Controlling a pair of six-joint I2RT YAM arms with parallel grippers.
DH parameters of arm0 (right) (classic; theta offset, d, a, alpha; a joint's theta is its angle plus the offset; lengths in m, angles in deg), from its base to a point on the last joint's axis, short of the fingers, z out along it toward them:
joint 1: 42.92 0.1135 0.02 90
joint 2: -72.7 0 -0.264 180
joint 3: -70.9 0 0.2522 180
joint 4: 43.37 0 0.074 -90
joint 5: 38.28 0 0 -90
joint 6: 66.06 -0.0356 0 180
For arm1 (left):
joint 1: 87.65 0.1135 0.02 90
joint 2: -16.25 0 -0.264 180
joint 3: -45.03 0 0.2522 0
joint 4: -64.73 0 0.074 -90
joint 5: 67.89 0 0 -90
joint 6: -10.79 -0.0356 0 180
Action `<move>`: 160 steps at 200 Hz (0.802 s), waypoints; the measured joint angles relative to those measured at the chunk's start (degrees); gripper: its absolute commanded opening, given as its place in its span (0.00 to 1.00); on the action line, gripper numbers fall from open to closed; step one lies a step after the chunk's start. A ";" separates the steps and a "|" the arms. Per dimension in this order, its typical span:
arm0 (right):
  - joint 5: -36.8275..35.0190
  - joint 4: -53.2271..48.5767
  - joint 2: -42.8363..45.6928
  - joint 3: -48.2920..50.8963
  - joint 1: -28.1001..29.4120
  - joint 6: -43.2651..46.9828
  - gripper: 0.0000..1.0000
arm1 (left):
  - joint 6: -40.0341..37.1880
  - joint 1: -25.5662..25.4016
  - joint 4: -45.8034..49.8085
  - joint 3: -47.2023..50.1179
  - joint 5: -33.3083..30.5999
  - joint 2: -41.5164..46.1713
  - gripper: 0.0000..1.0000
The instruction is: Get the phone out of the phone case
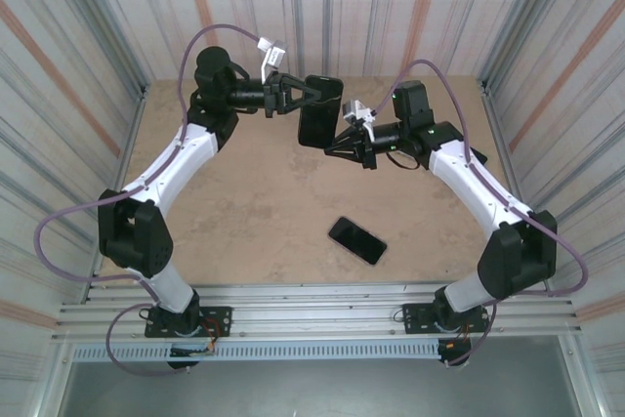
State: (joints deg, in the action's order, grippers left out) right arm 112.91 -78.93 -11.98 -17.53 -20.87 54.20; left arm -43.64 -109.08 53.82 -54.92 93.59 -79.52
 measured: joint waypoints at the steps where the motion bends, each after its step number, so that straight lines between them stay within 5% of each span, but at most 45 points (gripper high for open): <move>1: -0.17 -0.04 0.07 0.00 0.04 0.09 0.07 | -0.02 0.00 0.00 -0.02 0.02 0.00 0.00; 97: -16.61 3.78 4.70 3.02 3.02 3.26 0.06 | 0.59 -0.07 -0.35 -0.37 0.96 0.09 0.00; 160: -13.94 12.44 6.34 6.73 0.92 -4.42 0.18 | 1.99 -0.20 0.09 -0.83 0.52 0.07 0.00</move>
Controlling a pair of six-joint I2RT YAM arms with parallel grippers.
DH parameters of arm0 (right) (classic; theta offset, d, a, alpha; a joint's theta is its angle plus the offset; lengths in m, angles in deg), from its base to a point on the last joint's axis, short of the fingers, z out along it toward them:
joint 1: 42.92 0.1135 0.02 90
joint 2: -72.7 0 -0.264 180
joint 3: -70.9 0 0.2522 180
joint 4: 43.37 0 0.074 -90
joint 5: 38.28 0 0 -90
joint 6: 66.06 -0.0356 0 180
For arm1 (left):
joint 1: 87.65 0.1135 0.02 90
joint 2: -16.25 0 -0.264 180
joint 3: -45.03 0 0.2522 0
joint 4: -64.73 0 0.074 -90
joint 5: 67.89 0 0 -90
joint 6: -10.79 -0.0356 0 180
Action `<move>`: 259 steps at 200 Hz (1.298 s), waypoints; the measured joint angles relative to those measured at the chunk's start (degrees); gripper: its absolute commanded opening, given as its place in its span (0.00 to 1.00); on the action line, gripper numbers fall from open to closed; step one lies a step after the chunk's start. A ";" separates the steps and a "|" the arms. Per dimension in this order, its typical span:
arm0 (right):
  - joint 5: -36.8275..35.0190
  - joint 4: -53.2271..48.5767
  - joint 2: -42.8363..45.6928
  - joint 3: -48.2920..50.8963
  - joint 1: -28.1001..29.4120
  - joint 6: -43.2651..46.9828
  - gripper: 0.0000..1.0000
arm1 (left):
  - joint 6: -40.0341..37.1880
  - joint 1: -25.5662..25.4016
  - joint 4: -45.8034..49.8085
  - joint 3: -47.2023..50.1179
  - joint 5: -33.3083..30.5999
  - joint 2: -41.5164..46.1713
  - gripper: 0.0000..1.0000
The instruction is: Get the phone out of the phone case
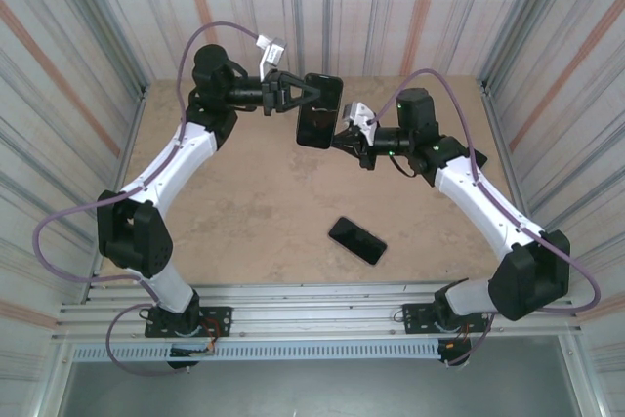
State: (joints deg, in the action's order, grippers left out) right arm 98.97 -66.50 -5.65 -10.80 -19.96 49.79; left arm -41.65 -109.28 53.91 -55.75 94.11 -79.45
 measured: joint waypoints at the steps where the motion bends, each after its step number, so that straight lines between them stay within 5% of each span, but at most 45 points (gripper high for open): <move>1: 0.07 0.17 0.00 0.00 -0.07 -0.22 0.18 | 0.00 -0.04 0.04 0.02 0.00 0.00 0.00; 75: 4.35 10.80 0.20 0.94 -1.84 -13.73 0.38 | 2.19 -1.25 0.42 0.42 -0.72 0.11 0.00; 139: 5.66 23.08 3.34 9.42 -5.49 -35.91 0.48 | 18.60 1.62 -6.58 3.04 -12.70 0.33 0.00; 183: 3.43 30.27 5.55 12.96 -5.49 -48.11 0.46 | 26.97 0.55 -9.18 7.21 -18.86 0.37 0.00; 259: 2.49 34.67 5.75 13.77 -6.34 -53.35 0.44 | 31.15 -0.20 -11.34 7.34 -21.33 0.37 0.00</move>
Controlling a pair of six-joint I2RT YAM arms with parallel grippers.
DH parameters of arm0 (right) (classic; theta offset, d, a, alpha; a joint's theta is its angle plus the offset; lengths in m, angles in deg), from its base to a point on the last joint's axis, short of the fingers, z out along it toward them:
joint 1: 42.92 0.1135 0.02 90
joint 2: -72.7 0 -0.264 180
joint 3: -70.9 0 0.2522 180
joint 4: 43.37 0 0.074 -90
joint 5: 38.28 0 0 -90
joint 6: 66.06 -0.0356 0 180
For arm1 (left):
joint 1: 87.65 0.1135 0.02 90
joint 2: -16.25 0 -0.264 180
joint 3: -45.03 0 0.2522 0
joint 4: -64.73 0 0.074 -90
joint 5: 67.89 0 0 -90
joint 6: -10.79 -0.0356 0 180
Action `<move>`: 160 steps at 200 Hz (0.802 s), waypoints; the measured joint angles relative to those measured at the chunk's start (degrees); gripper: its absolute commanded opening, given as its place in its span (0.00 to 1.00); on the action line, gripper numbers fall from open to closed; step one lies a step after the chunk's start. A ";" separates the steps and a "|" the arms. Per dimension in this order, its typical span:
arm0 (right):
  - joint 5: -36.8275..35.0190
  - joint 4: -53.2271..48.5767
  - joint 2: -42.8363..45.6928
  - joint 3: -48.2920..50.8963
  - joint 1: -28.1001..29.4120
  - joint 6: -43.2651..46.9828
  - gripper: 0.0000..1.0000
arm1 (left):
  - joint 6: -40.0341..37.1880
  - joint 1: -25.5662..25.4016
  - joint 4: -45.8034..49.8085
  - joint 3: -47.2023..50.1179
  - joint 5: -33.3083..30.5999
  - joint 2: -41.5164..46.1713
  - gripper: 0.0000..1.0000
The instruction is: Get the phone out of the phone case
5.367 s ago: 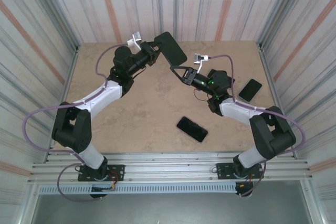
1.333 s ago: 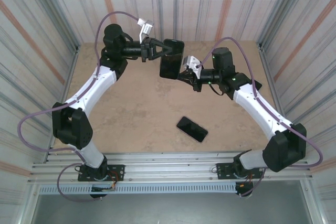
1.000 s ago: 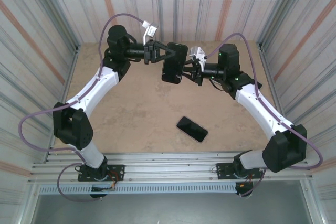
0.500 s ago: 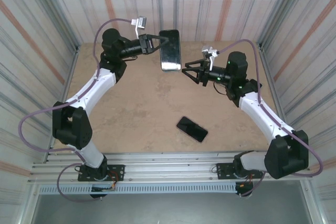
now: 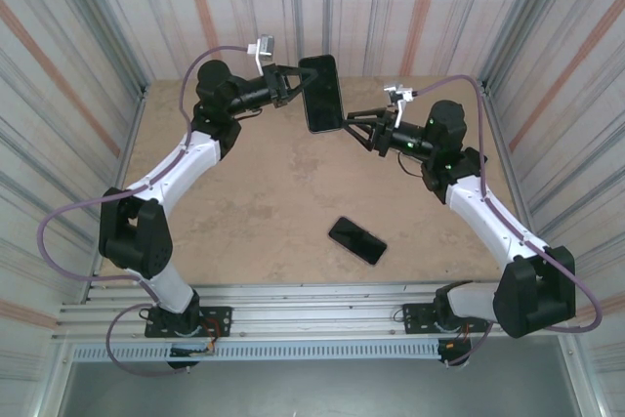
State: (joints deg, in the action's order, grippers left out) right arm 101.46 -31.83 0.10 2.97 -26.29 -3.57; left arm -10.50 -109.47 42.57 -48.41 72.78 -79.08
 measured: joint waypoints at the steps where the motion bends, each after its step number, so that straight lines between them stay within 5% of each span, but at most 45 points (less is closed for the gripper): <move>1: 0.00 0.07 0.02 0.04 -0.02 -0.09 0.44 | 0.07 0.00 0.00 0.00 0.00 0.00 0.00; 160: 1.99 5.55 -0.92 1.38 -0.63 -5.07 0.41 | 2.25 -0.11 -1.70 0.00 -0.24 -0.02 0.00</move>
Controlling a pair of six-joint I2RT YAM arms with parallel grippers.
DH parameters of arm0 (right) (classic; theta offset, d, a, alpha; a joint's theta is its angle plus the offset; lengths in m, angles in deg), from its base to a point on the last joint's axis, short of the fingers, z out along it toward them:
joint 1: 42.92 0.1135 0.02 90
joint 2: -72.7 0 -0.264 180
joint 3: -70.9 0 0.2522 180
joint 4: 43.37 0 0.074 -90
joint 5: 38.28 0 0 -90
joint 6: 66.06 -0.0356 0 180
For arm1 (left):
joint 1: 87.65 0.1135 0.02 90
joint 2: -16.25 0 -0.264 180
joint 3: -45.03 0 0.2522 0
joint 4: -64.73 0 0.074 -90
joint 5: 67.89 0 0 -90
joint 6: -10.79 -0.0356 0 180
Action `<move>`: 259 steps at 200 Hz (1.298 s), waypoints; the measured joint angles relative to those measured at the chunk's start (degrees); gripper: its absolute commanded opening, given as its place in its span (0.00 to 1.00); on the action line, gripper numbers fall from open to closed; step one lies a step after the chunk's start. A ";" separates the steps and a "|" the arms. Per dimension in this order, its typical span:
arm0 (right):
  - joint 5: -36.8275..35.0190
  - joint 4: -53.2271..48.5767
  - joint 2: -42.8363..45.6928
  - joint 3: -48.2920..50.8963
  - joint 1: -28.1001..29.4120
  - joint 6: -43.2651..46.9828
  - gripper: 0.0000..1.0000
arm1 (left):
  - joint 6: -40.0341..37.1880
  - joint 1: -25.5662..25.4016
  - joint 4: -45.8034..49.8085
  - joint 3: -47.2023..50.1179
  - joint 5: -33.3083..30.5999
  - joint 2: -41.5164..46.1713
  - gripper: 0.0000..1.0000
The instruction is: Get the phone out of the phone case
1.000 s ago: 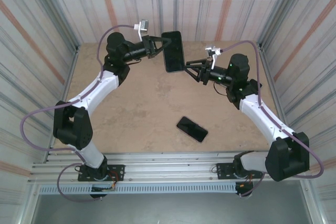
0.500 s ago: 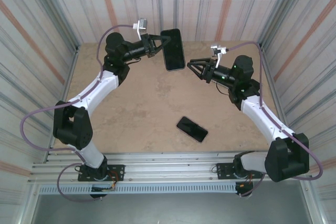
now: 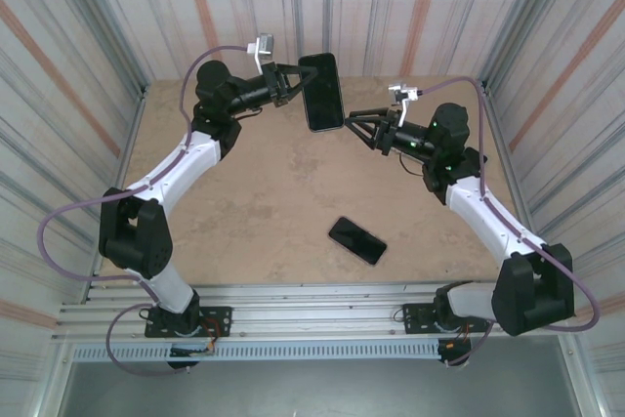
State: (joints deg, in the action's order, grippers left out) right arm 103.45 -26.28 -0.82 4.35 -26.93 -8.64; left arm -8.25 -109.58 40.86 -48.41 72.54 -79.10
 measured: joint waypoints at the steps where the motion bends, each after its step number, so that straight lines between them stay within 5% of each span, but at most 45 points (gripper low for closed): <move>1: 0.00 0.00 -0.02 0.00 0.00 0.00 0.42 | 0.00 0.00 0.00 0.00 0.00 0.00 0.00; 93: 0.57 1.31 -2.80 -0.46 1.64 -2.27 0.41 | 1.49 -1.31 -0.79 0.00 -1.16 -0.02 0.00; 169: -4.85 11.72 -7.04 0.02 3.26 -23.71 0.36 | 9.77 -1.84 -6.93 4.22 -8.87 -1.51 0.00; 231: -9.53 16.44 -7.30 1.62 4.68 -33.55 0.18 | 14.49 -2.21 -10.54 4.39 -11.10 -4.17 0.00; 259: -10.64 17.62 -7.61 2.36 4.68 -36.13 0.07 | 15.10 -2.21 -10.58 4.74 -11.56 -4.96 0.10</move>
State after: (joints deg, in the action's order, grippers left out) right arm 92.80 -8.66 -8.42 6.71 -22.25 -44.77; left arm 6.85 -111.79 30.28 -43.66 60.98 -84.06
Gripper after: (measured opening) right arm 0.102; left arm 0.131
